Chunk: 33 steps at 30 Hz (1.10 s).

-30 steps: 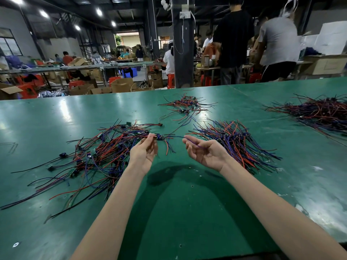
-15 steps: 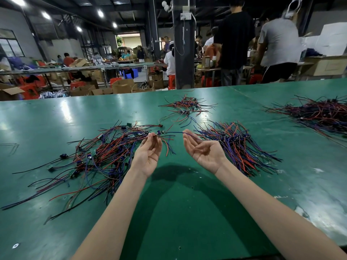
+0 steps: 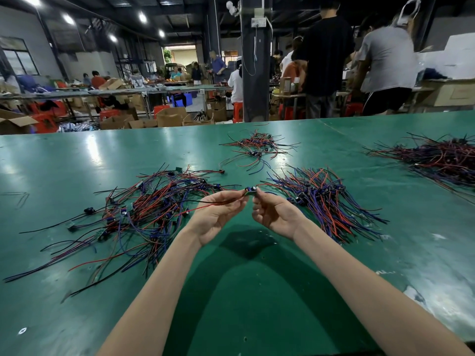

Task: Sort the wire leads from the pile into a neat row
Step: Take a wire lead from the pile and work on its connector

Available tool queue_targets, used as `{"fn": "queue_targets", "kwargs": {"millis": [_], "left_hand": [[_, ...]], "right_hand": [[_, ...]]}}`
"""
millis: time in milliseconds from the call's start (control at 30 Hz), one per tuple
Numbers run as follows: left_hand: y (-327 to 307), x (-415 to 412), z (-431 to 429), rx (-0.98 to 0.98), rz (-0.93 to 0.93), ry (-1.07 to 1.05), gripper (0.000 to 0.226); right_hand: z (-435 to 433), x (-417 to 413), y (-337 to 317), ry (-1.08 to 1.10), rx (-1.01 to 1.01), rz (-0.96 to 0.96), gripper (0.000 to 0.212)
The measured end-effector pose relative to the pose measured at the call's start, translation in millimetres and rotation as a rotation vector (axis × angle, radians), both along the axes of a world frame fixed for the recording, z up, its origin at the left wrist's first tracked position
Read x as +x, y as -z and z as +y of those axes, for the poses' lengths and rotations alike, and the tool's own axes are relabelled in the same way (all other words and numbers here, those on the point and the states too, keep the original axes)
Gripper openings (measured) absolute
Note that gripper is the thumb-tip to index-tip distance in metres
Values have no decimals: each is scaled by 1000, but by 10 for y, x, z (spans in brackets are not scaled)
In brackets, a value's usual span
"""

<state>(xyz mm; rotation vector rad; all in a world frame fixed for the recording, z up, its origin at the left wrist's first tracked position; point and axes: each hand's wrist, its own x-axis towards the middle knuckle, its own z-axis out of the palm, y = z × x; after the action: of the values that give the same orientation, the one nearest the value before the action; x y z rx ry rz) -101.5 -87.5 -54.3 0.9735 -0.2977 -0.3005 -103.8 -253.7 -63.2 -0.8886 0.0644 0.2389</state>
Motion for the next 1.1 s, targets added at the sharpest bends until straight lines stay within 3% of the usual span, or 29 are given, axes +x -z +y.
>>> {"fn": "queue_targets", "kwargs": {"millis": [167,333,433,733,833,967,1100], "left_hand": [[-1,1,7,-34,-23,66,26],[-10,16,4,-34,76,56,16],[11,20,-18,75,106,-6,6],[22,-23,-18,225,136,122,6],[19,-28,-34,264,127,99,4],[45,-19,-23,372,135,89,6],[71,12,-10,441,153,71,5]], "right_hand": [[-8,-12,-25,-15,84,-11,6],[-20,-28,-25,-59,93,-44,11],[7,-32,-12,-89,33,-59,12],[-12,-36,15,-81,-140,-49,16],[-16,-30,7,-106,-150,12,5],[-16,-35,11,-73,-418,-38,14],[-23,-43,6,-43,-517,-92,19]]}}
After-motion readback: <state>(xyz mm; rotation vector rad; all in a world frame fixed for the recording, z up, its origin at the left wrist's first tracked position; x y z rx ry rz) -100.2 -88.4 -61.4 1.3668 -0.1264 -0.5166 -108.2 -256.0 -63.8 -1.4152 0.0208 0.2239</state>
